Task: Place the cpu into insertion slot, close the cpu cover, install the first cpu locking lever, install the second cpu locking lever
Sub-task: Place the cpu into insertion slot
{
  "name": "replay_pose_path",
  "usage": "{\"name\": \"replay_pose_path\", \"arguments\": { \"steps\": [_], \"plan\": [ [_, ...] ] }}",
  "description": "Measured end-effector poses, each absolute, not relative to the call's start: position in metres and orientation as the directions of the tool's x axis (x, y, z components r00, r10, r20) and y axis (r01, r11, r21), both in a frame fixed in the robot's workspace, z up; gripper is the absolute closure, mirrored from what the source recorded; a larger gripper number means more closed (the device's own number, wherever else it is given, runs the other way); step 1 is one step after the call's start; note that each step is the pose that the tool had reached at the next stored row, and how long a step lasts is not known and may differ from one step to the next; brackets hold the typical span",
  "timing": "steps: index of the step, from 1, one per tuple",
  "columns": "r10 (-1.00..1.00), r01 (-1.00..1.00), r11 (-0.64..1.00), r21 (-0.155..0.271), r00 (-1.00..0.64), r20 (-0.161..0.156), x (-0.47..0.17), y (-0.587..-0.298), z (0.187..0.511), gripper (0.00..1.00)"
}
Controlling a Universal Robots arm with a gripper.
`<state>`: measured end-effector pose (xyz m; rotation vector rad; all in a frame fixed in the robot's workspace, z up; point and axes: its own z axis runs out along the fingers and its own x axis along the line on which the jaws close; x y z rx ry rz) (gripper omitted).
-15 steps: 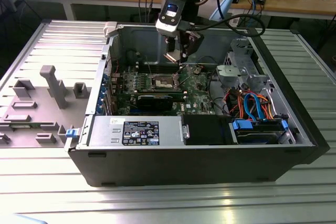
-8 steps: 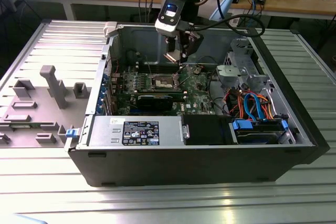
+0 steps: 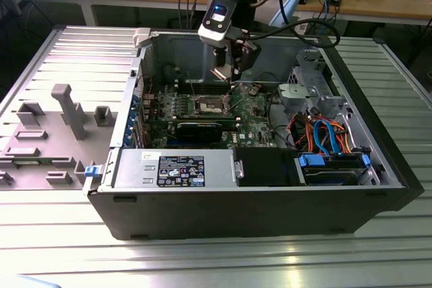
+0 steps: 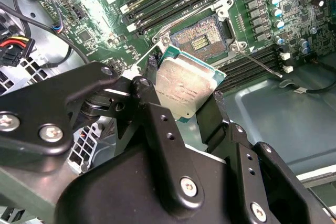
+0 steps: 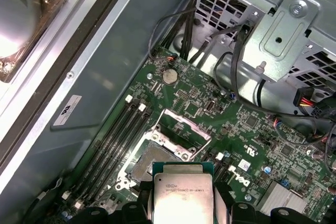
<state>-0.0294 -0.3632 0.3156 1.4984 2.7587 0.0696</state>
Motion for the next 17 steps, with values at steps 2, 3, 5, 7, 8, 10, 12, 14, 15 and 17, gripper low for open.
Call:
{"name": "replay_pose_path", "arguments": {
  "steps": [2,3,5,7,8,10,12,14,15,17],
  "plan": [
    [0.842,0.842,0.538,0.04,-0.539,0.02,-0.0294,-0.3632,0.3155,0.45],
    [0.843,0.843,0.536,0.04,-0.537,0.02,-0.0294,-0.3632,0.3155,0.45],
    [0.846,0.846,0.532,0.04,-0.533,0.02,-0.0294,-0.3632,0.3155,0.45],
    [0.848,0.848,0.528,0.04,-0.529,0.02,-0.0294,-0.3632,0.3154,0.45],
    [0.849,0.849,0.526,0.04,-0.527,0.02,-0.0294,-0.3632,0.3154,0.45],
    [0.852,0.852,0.522,0.04,-0.523,0.02,-0.0294,-0.3632,0.3154,0.45],
    [0.855,0.854,0.518,0.04,-0.519,0.02,-0.0294,-0.3632,0.3153,0.45],
    [0.857,0.857,0.514,0.04,-0.515,0.02,-0.0294,-0.3632,0.3153,0.45],
    [0.858,0.858,0.512,0.04,-0.513,0.02,-0.0294,-0.3632,0.3152,0.45],
    [0.861,0.861,0.508,0.04,-0.509,0.02,-0.0294,-0.3632,0.3152,0.45]
  ]
}}
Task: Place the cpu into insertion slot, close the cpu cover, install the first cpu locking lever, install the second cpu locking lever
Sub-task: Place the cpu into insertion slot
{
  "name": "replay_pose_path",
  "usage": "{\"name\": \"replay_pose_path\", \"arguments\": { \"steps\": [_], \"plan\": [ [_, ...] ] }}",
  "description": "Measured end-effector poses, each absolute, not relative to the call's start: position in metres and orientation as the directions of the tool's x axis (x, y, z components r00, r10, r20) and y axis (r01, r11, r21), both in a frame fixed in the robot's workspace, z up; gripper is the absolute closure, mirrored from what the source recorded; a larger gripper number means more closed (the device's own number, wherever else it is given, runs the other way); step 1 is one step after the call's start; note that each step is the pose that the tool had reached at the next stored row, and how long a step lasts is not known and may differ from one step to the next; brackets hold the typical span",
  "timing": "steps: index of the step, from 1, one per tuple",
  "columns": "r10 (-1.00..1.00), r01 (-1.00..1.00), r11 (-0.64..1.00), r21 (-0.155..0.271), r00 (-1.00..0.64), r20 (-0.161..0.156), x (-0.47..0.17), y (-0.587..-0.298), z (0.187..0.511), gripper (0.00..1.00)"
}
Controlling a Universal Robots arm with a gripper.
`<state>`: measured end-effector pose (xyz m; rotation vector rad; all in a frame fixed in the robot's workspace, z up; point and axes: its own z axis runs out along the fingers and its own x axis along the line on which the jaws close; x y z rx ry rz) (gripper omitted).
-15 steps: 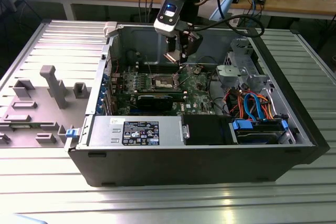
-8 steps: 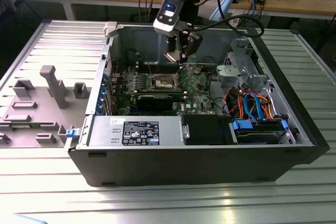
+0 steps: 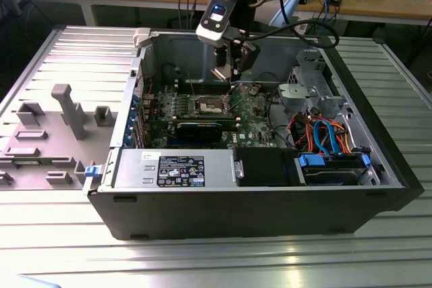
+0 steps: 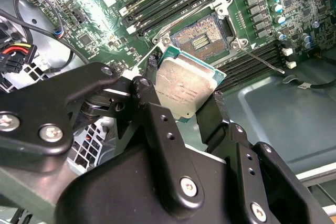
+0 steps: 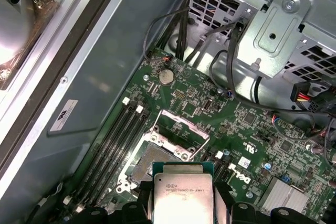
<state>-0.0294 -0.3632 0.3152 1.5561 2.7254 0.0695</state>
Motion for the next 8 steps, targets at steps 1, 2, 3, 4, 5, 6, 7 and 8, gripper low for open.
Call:
{"name": "replay_pose_path", "arguments": {
  "steps": [1,2,3,4,5,6,7,8],
  "plan": [
    [0.862,0.862,0.506,0.04,-0.507,0.02,-0.0294,-0.3632,0.3152,0.45],
    [0.863,0.863,0.504,0.04,-0.505,0.02,-0.0294,-0.3632,0.3151,0.45],
    [0.864,0.864,0.503,0.04,-0.504,0.02,-0.0294,-0.3632,0.3151,0.45],
    [0.865,0.865,0.5,0.04,-0.501,0.02,-0.0294,-0.3632,0.3151,0.45],
    [0.866,0.866,0.499,0.04,-0.5,0.02,-0.0294,-0.3632,0.3151,0.45],
    [0.867,0.867,0.497,0.04,-0.498,0.02,-0.0294,-0.3632,0.3151,0.45],
    [0.868,0.868,0.496,0.04,-0.497,0.02,-0.0294,-0.3632,0.3151,0.45],
    [0.869,0.868,0.494,0.04,-0.495,0.02,-0.0294,-0.3632,0.3151,0.45]
  ]
}}
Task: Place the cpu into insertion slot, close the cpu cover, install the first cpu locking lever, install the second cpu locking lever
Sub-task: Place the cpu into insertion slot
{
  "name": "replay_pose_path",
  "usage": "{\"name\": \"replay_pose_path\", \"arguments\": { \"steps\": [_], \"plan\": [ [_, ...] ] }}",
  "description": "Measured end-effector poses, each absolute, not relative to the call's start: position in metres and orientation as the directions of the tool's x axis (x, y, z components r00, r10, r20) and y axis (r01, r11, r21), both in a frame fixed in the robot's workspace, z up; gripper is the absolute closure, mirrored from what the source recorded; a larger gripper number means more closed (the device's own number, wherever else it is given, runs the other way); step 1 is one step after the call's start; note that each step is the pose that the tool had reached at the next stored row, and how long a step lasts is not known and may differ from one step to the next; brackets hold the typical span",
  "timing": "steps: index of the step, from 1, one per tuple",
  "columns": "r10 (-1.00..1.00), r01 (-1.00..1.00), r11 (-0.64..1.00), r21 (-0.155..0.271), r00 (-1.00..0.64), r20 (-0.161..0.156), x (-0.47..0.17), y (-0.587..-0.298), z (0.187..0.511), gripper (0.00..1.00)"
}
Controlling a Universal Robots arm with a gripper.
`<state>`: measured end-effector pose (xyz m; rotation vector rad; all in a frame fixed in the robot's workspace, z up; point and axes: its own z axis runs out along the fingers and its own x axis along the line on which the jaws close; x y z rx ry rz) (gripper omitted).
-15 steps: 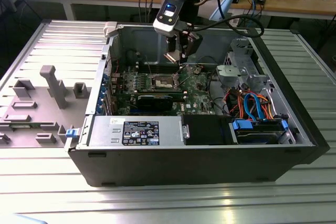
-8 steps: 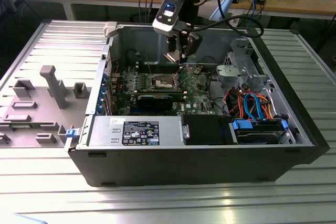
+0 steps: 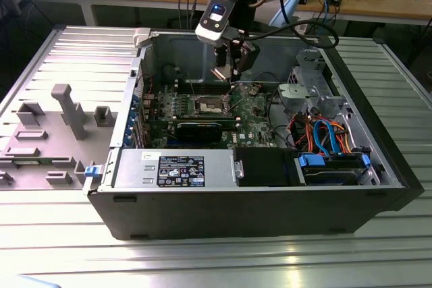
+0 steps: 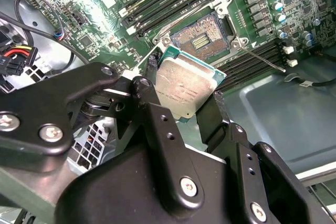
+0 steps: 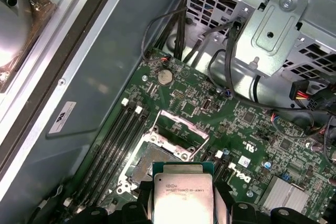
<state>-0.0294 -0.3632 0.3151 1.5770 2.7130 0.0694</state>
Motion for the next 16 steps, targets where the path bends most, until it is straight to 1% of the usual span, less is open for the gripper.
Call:
{"name": "replay_pose_path", "arguments": {
  "steps": [16],
  "plan": [
    [0.885,0.885,0.465,0.04,-0.466,0.02,-0.0294,-0.3632,0.3148,0.45]
  ]
}}
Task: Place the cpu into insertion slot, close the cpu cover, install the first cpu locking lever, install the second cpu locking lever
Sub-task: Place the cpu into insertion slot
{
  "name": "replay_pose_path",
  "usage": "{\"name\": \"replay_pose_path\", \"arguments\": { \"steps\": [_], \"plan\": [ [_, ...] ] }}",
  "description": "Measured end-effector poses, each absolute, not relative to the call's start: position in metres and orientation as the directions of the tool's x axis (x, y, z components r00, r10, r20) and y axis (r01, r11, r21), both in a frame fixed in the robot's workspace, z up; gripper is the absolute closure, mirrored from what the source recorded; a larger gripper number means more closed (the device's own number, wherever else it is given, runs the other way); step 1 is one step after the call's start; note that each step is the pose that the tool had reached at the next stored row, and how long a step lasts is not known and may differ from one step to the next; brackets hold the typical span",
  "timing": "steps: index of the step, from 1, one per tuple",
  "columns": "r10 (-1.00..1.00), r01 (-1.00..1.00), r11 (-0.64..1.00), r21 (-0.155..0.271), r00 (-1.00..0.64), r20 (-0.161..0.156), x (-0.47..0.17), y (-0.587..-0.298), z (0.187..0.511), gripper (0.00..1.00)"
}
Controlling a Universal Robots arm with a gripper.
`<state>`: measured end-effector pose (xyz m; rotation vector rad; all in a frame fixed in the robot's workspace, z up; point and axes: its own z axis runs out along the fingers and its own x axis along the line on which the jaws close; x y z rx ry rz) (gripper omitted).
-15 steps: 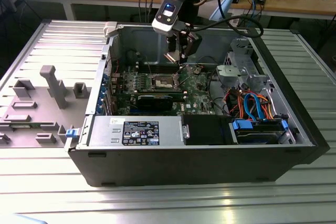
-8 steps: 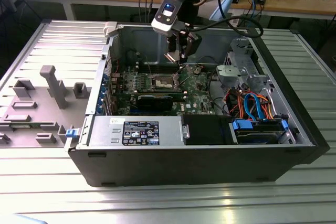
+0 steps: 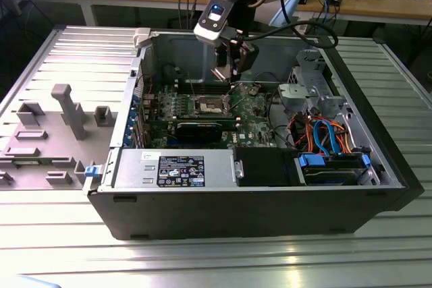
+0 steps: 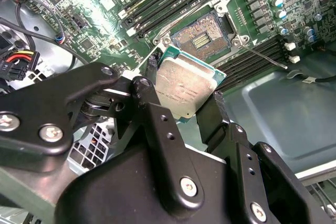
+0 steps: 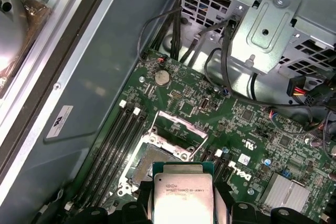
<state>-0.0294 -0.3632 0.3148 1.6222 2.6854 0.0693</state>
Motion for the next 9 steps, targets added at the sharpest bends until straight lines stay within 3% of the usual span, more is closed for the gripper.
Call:
{"name": "replay_pose_path", "arguments": {
  "steps": [9],
  "plan": [
    [0.899,0.899,0.437,0.04,-0.438,0.02,-0.0294,-0.3632,0.3143,0.45]
  ]
}}
